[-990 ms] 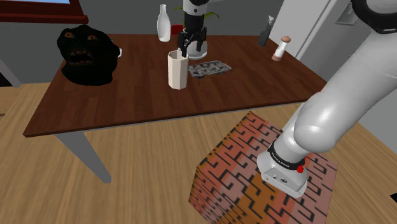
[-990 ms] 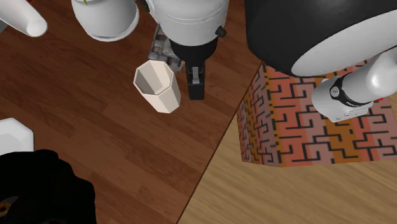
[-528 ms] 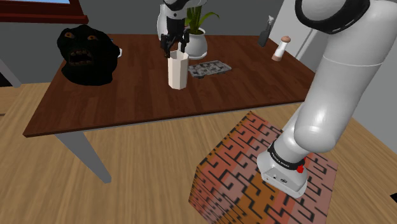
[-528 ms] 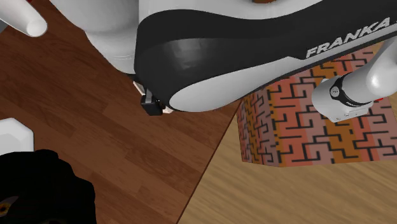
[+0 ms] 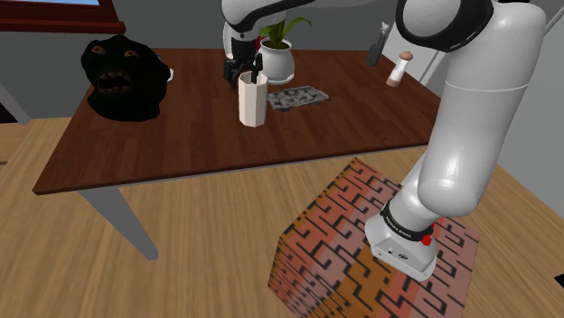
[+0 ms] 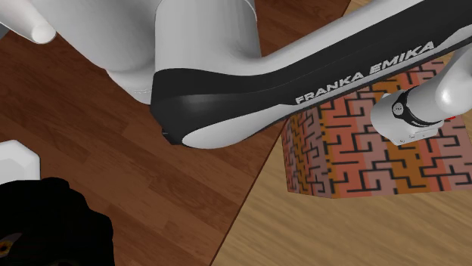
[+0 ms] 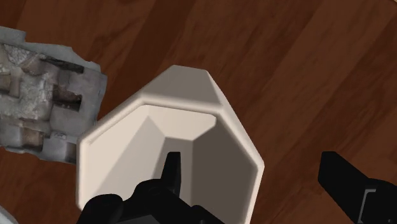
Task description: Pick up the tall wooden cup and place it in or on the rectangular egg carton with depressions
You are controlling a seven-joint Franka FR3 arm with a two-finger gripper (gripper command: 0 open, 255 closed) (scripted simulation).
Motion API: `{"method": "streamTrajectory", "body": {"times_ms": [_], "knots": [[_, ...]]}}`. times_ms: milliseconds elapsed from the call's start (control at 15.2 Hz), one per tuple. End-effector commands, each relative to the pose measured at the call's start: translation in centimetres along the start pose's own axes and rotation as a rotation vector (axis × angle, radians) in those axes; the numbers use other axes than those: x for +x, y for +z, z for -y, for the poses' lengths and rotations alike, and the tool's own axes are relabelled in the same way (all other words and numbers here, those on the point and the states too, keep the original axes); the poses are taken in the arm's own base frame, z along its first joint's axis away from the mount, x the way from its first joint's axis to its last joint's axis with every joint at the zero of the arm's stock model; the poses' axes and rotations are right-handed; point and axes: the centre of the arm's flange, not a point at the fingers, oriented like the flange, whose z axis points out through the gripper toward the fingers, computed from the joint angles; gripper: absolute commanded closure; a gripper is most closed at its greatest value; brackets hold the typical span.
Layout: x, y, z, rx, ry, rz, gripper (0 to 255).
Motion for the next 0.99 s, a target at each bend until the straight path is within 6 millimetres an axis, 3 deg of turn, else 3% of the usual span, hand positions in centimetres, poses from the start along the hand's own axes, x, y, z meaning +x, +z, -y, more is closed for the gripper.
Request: {"method": "streamTrajectory", "body": {"times_ms": [0,528,594,924], "knots": [[-0.04,1.33,-0.06,0.000,0.000,-0.001,0],[-0.03,1.32,-0.07,0.000,0.000,-0.001,0],[-0.03,1.32,-0.07,0.000,0.000,-0.001,255],[-0.05,1.33,-0.08,0.000,0.000,-0.001,255]]}}
